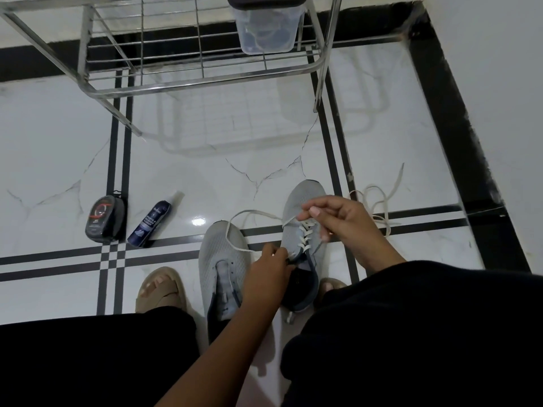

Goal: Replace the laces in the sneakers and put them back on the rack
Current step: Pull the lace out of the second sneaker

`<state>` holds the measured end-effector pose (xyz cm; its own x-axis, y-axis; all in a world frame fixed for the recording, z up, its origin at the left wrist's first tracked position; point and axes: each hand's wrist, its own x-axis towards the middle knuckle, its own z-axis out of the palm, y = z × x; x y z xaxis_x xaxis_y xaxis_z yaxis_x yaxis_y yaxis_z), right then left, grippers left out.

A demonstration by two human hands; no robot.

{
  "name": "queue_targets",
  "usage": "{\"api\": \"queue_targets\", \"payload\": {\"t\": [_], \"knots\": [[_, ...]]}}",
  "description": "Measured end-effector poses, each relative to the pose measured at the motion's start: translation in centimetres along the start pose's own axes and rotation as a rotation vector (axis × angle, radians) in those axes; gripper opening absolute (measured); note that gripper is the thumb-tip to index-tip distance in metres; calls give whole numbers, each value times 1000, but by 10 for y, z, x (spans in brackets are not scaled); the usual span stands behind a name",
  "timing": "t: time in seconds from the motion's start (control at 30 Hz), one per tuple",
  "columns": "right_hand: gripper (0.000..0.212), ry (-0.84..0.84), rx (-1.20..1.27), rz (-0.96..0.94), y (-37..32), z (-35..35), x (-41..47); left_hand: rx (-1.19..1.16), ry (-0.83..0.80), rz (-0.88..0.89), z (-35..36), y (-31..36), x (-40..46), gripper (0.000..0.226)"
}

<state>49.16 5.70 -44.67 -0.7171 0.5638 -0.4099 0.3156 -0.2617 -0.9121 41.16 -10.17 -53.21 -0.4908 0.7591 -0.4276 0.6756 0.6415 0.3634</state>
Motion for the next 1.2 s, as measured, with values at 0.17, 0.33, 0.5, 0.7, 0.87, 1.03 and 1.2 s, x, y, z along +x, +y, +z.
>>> {"api": "queue_targets", "payload": {"t": [0.17,0.33,0.5,0.7,0.87,1.03,1.2], "knots": [[17,44,533,-84,-8,-18,-5,-13,35,-64,-1,-12,-2,21],[23,472,218,171,12,-42,11,-66,-17,-139,-1,-17,-7,29],[36,216,-917,363,58,-39,1,-88,82,-65,-4,-11,-6,33],[48,-290,-794,347,75,10,-7,-13,68,-32,-6,-3,-1,23],[71,-166,-875,283,86,21,-6,-55,76,-62,-9,4,1,25],[58,37,-872,362,96,23,-4,-79,63,-69,-1,6,3,24],[28,96,-768,460,101,15,-2,-307,170,-181,3,-6,0,14]]}}
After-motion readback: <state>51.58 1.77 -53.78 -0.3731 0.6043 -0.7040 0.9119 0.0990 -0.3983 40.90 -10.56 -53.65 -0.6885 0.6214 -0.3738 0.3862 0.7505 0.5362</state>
